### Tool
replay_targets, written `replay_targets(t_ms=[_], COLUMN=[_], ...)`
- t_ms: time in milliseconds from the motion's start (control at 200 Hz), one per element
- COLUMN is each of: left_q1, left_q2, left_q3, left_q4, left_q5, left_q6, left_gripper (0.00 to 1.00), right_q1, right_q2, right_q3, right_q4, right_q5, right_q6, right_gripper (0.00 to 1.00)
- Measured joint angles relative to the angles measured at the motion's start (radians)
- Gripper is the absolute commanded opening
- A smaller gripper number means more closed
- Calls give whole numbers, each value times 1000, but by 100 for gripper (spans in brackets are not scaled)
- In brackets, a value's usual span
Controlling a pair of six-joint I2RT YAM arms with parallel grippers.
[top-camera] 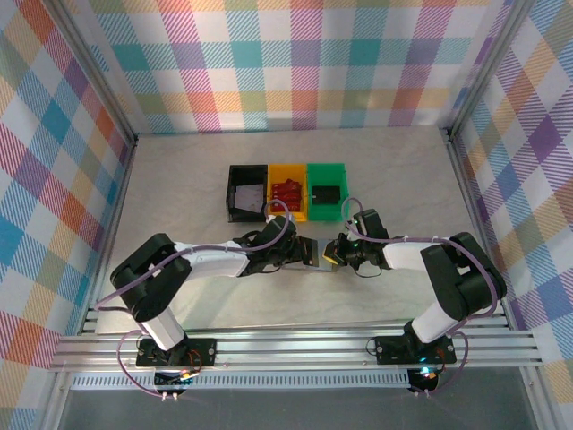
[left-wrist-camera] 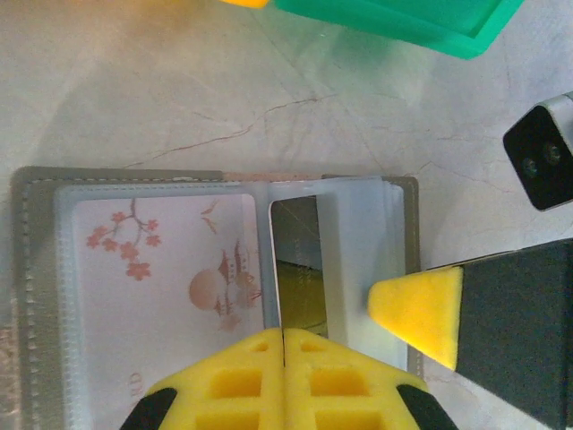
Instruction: Take the credit cards out of the card holder
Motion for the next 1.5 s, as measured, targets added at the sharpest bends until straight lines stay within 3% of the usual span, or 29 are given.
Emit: replay_targets(t_ms=[770,815,935,1070,1215,1495], left_q1=[3,5,15,25,41,50], left_q2=[-157,-171,-214,-260,-329,-428], left_q3=[-98,-112,-150,-187,-226,-275], left_q4=[-23,-23,5,50,100,205], left_q5=[-17,-16,-5,22,58,103], left_q6=[22,23,19,6,-19,-73], left_gripper=[0,0,0,0,0,0], right_q1=[0,0,0,0,0,19], right_q2=[-36,-48,-90,-154,-238,-272], right_q3=[-10,-13,-33,-61,-99,-151], right_q4=[14,21,55,95,145,274], right_q5=[-60,-64,-95,-128,-155,-212], right_q6=[-42,-46,-50,-58,-59,-52], right_gripper=[0,6,38,57,61,61])
